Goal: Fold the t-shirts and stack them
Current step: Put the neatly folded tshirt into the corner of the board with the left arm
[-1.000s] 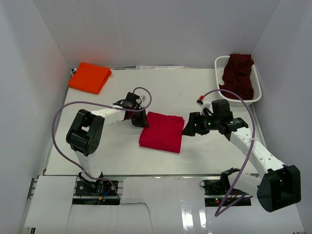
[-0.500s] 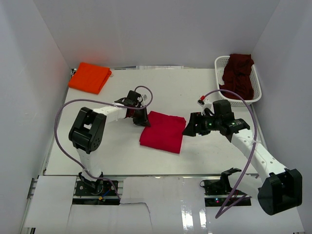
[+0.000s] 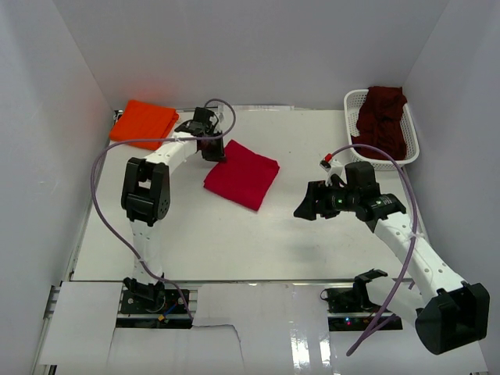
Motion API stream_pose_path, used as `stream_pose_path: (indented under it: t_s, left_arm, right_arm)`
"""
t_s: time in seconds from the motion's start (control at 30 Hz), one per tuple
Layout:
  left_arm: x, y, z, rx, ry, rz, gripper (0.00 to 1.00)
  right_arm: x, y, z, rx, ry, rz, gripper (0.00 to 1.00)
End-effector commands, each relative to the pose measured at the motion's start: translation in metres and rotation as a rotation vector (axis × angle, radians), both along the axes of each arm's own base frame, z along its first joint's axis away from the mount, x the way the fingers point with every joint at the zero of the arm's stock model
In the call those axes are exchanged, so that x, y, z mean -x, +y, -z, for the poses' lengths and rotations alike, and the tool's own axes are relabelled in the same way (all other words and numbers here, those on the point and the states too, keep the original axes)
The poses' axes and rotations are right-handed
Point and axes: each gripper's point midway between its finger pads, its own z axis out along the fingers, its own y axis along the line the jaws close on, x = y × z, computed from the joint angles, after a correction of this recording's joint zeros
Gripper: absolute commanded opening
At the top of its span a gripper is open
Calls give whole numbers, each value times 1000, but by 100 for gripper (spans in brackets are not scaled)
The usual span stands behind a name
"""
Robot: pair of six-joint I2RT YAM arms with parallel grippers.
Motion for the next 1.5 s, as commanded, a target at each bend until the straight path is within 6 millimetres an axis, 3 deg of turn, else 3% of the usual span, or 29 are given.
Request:
stream_pose_path:
  t_s: [0.0,0.07,0.13,0.3,0.53,0.57,0.77,0.97,1.23,1.47]
  left_arm:
    - [-33,35,-25,-65,-81,-12,0]
    - [-43,49,-20,-118,-84,-9,0]
    - [-60,60,-31,-155,-127,-22,0]
    - [-86,93,-31,-110,-131,-73,0]
    - [-128,118,-69,-261,-296,-102,0]
    - [-134,124,-83,-287,-333,-122,0]
    - [-144,120,-116,-304,-456,-42,0]
    - [-156,142,-143,-419,-549,-99,0]
    - [-166,169,-172,-525,-645,-119,0]
    - [-170,202,-206,-448,-725,-154,0]
  right_arm:
    - [4,-2,-9,-12,-10,5,80]
    - [5,-2,-9,-13,-8,6,80]
    - [7,-2,-9,-14,-1,5,80]
    - [9,-3,-15,-6,16,7,80]
    - [14,-5,-19,7,43,4,80]
    - [13,-4,-19,5,52,3,80]
    - [12,0,-22,-1,96,-9,79]
    - [12,2,-20,7,158,-20,79]
    - [3,6,-37,18,189,-28,79]
    - [0,10,-41,9,222,-32,79]
